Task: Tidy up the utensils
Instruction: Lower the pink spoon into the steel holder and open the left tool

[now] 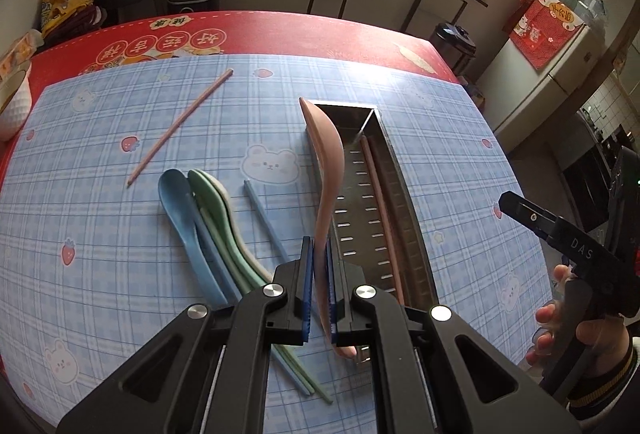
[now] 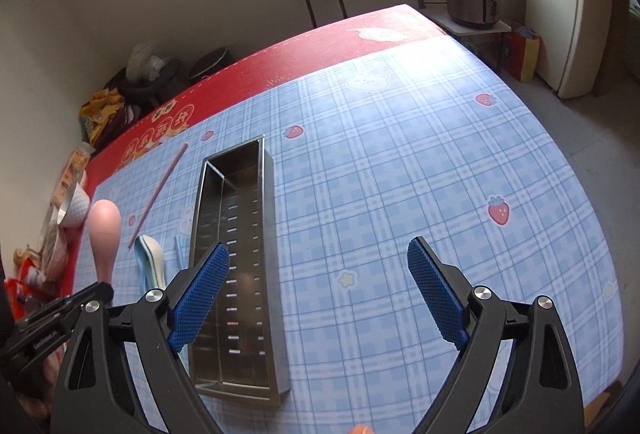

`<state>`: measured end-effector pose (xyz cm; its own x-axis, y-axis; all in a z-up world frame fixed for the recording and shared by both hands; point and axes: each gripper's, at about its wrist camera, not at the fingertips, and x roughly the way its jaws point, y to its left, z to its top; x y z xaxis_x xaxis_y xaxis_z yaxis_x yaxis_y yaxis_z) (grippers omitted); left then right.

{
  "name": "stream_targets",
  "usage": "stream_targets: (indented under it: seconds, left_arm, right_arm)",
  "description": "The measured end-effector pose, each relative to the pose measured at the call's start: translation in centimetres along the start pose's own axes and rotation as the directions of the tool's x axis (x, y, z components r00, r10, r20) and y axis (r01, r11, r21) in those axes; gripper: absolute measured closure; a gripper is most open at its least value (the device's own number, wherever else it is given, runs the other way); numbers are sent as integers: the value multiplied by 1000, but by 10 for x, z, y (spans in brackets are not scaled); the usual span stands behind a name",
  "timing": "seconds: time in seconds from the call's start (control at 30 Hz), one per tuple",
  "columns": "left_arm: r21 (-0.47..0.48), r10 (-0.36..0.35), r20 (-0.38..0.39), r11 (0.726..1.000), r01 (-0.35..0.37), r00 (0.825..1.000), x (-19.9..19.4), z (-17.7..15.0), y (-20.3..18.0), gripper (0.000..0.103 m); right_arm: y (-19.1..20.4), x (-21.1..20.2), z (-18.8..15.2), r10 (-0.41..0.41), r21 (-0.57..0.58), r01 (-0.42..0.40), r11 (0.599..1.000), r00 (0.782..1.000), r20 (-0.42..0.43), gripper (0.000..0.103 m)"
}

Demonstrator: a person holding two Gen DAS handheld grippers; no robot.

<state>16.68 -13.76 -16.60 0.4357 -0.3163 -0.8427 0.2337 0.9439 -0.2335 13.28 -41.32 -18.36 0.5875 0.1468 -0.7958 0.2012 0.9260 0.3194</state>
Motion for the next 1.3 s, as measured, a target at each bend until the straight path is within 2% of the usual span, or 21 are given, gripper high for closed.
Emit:
stream_targets:
  seconds: [0.13,0.33,0.43,0.63,0.87,1.03,1.07,1.1,1.13,1.2,1.3]
  left_arm:
    - [8,-46,7,999,46,999,14,13,-16,97]
    - [52,-77,20,996,76,997,42,31,-36,97]
    - [62,-63,1,996,62,998,61,39,-41,97]
    - [31,-32,-104,999,35,994,100,40,-43,97]
    - [18,12,-151,1000,-10,988,138,46,-41,97]
    - [46,-8,-169,999,16,986,151,54,-42,97]
    - [49,-23,-181,998,32,983,152,55,-42,95]
    - [49,-34,-189,998,44,981,151,56,-42,89]
    - [52,-33,-186,998,44,982,147,57,-42,79]
    - [46,-33,-162,998,41,986,130,60,-38,69]
    - [36,-47,-117,998,52,992,97,64,-29,69]
  right_arm:
    - [-6,0,5,0,-17,1,1000,1000,16,15]
    - [-13,9,10,24,-21,-23,1000,998,59,15]
    - [-18,15,10,35,-12,-34,999,997,73,15]
    - [-29,22,8,30,7,-30,1000,997,66,15]
    - [-43,18,6,10,34,-12,999,997,73,15]
    - [-48,8,3,-8,57,5,998,999,54,15]
    - [-49,5,3,-13,62,10,998,999,51,15]
    - [-48,1,4,-16,66,12,998,999,48,15]
    - [-48,-3,4,-18,68,14,998,999,47,15]
    - [-45,-12,6,-21,66,17,998,999,49,15]
    - [-37,-22,7,-18,56,16,998,999,49,15]
